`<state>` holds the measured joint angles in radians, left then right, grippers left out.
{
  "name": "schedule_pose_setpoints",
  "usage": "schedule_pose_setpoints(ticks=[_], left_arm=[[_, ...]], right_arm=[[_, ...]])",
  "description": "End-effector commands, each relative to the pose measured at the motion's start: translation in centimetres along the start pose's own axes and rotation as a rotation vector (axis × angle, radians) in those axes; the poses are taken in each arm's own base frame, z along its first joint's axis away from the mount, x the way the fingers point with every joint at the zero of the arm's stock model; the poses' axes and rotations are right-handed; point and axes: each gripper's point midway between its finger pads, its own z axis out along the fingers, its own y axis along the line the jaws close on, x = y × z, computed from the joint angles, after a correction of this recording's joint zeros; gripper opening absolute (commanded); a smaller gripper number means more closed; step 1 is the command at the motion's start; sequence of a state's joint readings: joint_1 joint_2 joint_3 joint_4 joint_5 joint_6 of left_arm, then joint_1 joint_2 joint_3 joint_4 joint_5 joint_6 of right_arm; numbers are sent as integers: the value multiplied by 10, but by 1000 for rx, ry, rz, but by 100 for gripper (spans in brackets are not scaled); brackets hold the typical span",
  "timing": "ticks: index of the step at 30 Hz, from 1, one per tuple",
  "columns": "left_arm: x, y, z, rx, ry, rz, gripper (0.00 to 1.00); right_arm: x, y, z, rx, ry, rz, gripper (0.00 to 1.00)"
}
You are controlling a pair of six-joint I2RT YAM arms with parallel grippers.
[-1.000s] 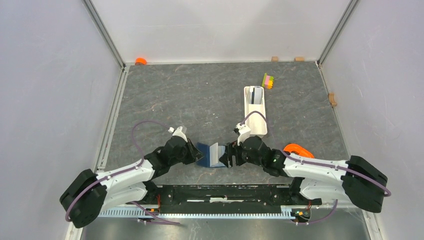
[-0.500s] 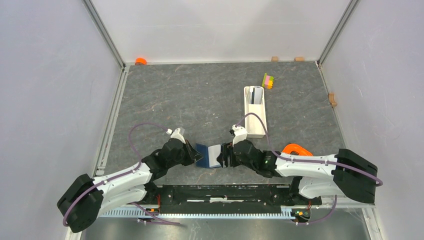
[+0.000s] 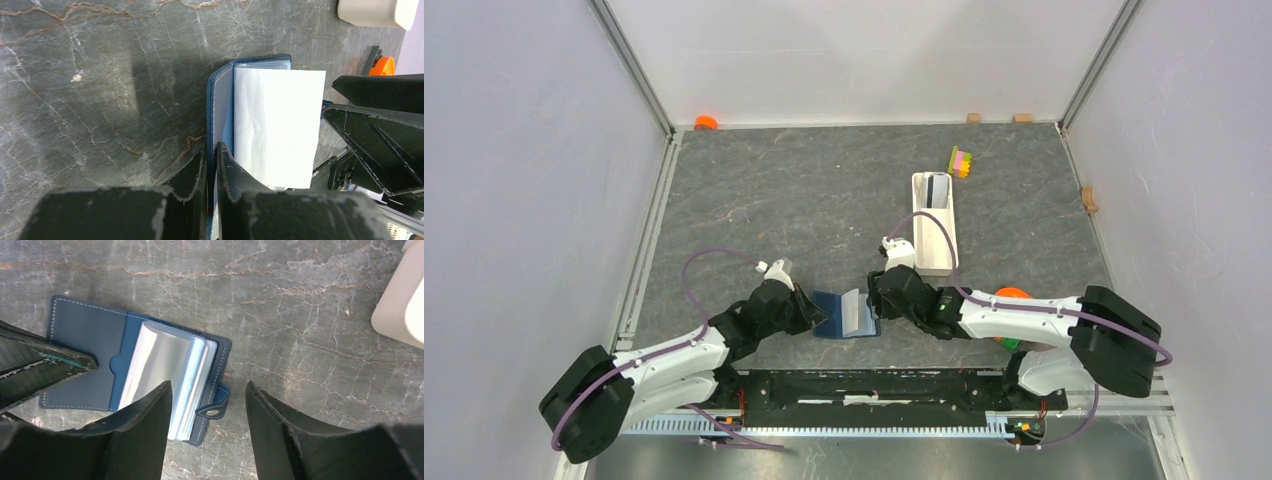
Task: Put the credit cards into the card holder
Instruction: Open the card holder at the center of the board.
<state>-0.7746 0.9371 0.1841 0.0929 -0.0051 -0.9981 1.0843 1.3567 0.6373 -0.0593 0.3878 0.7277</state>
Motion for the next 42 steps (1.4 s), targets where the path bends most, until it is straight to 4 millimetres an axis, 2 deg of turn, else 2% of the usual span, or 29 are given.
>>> schedule_pose_setpoints(ticks=[1, 3, 8, 10, 15, 20, 25, 29, 33, 38, 42], left_arm=[[0, 11, 3, -37, -24, -3, 2], [0, 12, 4, -43, -20, -2, 2], [2, 14, 5, -49, -12, -1, 2], [2, 15, 5, -52, -11, 1, 2], [5, 11, 8, -28, 6, 15, 2], [8, 3, 12, 2, 35, 46, 2], [8, -8, 15, 37, 58, 69, 4], [4, -19, 14, 71, 63, 97, 17], [-4, -33, 6, 117, 44, 148, 38], [-19, -59, -13, 225, -20, 228, 68], [-17, -67, -16, 261, 0, 271, 78]], right_arm=[[7, -11, -3, 24, 1, 4, 58], [14, -11, -2, 8, 11, 13, 57], [20, -9, 2, -4, 28, 6, 45], [15, -7, 1, -13, 10, 6, 35], [-1, 0, -9, -49, -32, 5, 0], [-22, 16, -29, -144, -86, 27, 0], [-37, 24, -42, -193, -125, 27, 0], [-32, 26, -41, -201, -106, 18, 0], [-39, 40, -48, -278, -131, 31, 0], [-47, 45, -54, -297, -151, 31, 0], [-44, 46, -52, -297, -140, 22, 0]])
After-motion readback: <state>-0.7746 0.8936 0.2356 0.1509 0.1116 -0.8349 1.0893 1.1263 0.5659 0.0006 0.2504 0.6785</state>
